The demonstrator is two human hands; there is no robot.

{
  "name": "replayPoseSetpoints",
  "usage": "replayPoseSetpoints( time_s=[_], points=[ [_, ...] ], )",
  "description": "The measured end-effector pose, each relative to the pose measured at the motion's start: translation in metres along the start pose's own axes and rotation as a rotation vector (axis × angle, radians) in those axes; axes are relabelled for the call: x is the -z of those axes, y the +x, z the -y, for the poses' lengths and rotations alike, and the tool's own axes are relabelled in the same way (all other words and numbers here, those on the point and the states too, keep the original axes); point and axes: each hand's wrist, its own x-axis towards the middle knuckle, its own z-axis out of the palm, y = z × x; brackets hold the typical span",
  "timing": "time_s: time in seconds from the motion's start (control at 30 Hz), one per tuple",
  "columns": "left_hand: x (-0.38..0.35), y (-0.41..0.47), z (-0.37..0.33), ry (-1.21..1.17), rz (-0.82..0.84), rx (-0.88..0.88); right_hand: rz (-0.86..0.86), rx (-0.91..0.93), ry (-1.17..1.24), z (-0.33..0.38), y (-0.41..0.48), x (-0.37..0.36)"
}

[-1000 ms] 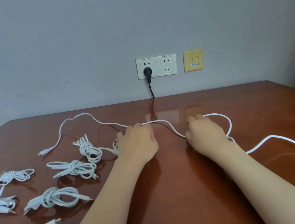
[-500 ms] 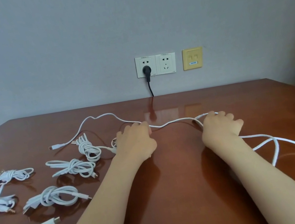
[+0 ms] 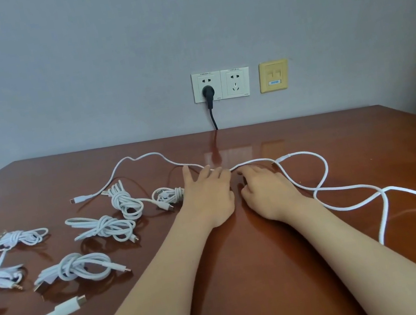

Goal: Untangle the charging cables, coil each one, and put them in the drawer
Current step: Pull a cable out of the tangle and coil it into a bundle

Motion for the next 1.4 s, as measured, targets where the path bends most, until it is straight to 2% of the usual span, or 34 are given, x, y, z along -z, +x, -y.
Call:
replayPoseSetpoints(
  time_s=[0.43,0.6,0.77,0.87,0.97,1.1,1.13,1.2,1.3,1.4],
  points=[
    [-0.007,0.016,-0.007,-0.032,0.056,0.05,0.003,-0.043,0.07,-0.001,0.002,-0.005],
    [-0.002,0.018,-0.016,-0.008,0.025,-0.04,-0.119,-0.168,0.095,-0.01,0.001,-0.001],
    [0.001,0.013,-0.013,-0.357,0.008,-0.175,-0.164,-0.221,0.112,-0.01,0.001,0.002],
    [0.003,0.011,-0.013,-0.543,0.044,-0.166,-0.142,-0.217,0.134,-0.013,0.002,0.004],
    [0.005,0.007,-0.009,-0.678,-0.056,-0.132,-0.121,-0.23,0.154,-0.012,0.001,0.007],
    [0.012,0.007,0.0,-0.444,-0.346,-0.012,-0.073,-0.266,-0.041,-0.007,-0.002,0.011],
    [0.012,0.008,0.002,-0.365,-0.375,0.044,-0.073,-0.277,-0.078,-0.006,-0.003,0.013],
    [0.009,0.01,0.008,-0.248,-0.296,0.146,-0.067,-0.324,-0.123,-0.007,-0.004,0.019],
    [0.0,0.011,0.016,-0.118,-0.093,0.207,-0.028,-0.404,-0.182,-0.008,-0.006,0.024],
    [-0.003,0.011,0.02,-0.118,0.005,0.249,-0.001,-0.463,-0.192,-0.009,-0.008,0.024]
  ],
)
